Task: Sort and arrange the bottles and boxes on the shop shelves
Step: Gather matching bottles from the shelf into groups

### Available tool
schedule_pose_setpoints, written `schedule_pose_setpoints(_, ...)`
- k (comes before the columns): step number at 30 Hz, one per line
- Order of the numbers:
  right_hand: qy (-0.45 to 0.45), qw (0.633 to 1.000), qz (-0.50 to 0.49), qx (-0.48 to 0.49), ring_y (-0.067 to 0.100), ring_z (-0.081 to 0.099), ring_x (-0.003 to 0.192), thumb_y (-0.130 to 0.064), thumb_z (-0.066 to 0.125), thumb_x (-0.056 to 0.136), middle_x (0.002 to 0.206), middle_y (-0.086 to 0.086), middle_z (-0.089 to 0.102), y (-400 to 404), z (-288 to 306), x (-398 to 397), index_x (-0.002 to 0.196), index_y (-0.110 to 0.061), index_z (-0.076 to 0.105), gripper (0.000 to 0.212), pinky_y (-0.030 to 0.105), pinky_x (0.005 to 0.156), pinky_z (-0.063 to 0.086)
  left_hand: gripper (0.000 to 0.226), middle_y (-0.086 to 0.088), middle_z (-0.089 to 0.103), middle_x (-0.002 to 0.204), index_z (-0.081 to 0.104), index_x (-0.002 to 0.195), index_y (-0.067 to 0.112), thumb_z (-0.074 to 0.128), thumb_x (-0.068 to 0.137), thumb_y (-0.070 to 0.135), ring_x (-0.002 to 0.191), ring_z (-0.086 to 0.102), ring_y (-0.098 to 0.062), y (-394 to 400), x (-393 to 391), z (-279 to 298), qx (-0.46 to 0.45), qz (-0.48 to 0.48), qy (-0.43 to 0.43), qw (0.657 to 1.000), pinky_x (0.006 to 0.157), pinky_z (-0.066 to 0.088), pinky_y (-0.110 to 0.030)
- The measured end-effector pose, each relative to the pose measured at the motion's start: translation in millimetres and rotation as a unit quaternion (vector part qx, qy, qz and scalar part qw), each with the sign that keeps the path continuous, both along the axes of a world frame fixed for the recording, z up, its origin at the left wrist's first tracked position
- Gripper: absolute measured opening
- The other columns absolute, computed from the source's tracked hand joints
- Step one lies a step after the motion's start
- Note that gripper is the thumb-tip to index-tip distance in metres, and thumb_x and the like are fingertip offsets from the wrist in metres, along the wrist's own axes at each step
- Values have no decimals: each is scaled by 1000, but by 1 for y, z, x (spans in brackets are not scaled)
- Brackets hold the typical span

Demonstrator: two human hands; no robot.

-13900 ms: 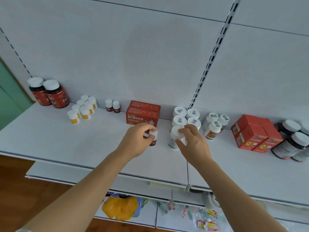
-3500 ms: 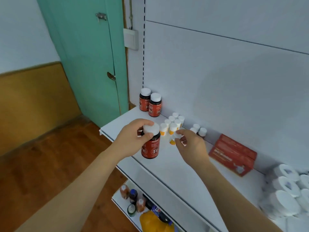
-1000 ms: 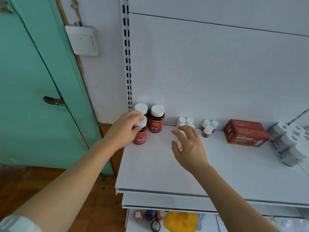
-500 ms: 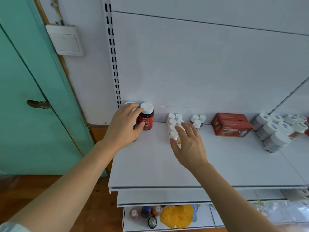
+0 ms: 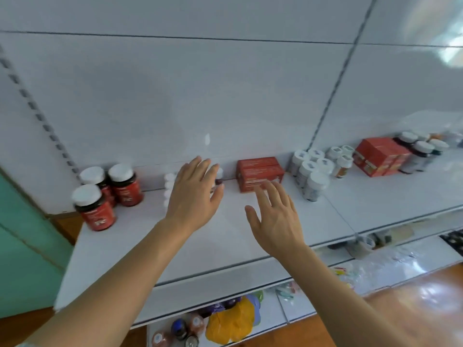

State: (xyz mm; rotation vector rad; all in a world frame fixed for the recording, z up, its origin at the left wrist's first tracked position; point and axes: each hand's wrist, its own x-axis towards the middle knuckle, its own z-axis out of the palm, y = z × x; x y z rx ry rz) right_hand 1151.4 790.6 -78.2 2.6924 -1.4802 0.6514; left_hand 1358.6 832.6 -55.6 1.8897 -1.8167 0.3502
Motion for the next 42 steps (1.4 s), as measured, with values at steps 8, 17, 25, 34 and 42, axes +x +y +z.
schedule_pose_setpoints(8, 25, 994, -108, 10, 34, 25, 146, -55, 25, 100, 154, 16, 37, -55, 13, -169, 147, -13, 40, 64, 47, 118, 25, 52, -12, 51, 141, 54, 134, 9, 44, 95, 41, 139, 38, -31, -95, -175, 8, -17, -87, 16, 996, 112, 33, -49)
schedule_pose_setpoints(17, 21, 965, -255, 58, 28, 2, 151, -58, 19, 101, 163, 9, 12, -107, 20, -339, 155, -19, 18, 67, 45, 123, 7, 57, -13, 48, 146, 49, 140, 10, 39, 95, 45, 140, 36, -31, -205, -367, 13, 10, -218, 4, 976, 114, 31, -50)
schedule_pose_setpoints(25, 28, 929, -365, 55, 26, 3, 151, -58, 19, 101, 163, 8, 14, -186, 29, -484, 155, -19, 20, 67, 42, 122, 6, 60, -15, 46, 147, 47, 142, 13, 36, 94, 47, 141, 34, -33, -318, -532, 10, 28, -305, 22, 952, 115, 28, -51)
schedule_pose_setpoints(34, 36, 893, -446, 50, 29, 6, 151, -57, 17, 100, 162, 10, 19, -270, 35, -636, 154, -18, 21, 68, 45, 123, 10, 60, -16, 50, 143, 51, 139, 13, 31, 96, 50, 137, 40, -34, -424, -697, 21, 41, -370, 20, 928, 115, 31, -48)
schedule_pose_setpoints(42, 5, 891, -453, 36, 27, 2, 151, -56, 22, 100, 162, 8, 17, -350, 28, -787, 155, -20, 20, 65, 41, 122, 5, 63, -11, 44, 150, 46, 144, 16, 30, 94, 53, 141, 34, -30, -509, -848, 17, 54, -376, 5, 925, 117, 26, -44)
